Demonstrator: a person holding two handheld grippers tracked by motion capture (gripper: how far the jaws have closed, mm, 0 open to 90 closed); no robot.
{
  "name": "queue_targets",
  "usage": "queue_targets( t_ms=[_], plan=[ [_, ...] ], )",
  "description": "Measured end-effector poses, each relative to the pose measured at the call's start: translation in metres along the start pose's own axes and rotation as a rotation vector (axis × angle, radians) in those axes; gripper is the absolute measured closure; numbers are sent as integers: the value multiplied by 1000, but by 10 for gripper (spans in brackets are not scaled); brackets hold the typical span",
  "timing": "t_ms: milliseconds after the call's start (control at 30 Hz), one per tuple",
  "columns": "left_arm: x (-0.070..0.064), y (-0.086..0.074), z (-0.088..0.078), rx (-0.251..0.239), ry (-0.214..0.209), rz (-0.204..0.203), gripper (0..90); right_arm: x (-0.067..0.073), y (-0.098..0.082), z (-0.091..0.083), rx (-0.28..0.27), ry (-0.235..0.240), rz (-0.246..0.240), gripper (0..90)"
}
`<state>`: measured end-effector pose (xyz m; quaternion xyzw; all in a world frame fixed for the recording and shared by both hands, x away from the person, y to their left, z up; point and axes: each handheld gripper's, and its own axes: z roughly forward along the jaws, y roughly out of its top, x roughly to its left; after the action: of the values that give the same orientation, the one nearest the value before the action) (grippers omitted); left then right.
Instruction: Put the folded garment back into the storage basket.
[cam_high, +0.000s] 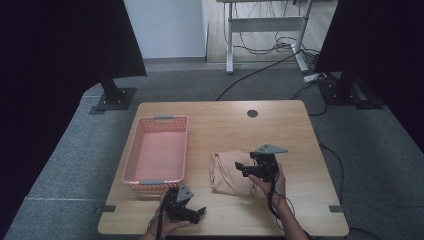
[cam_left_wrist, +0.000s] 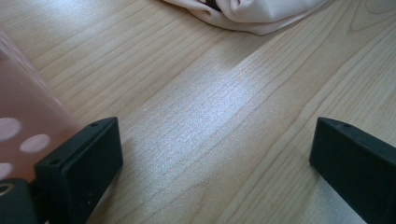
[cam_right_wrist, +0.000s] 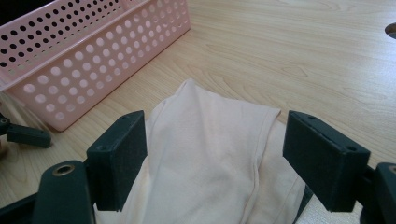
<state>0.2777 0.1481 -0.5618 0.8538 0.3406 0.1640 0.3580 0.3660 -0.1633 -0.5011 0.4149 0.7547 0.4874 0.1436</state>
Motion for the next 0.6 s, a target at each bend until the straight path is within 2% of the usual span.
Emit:
queue_targets(
  t_ms=[600],
  plan=[
    [0,0,0,0,0,0,25,0,3,12,17,2,6,216]
  ],
)
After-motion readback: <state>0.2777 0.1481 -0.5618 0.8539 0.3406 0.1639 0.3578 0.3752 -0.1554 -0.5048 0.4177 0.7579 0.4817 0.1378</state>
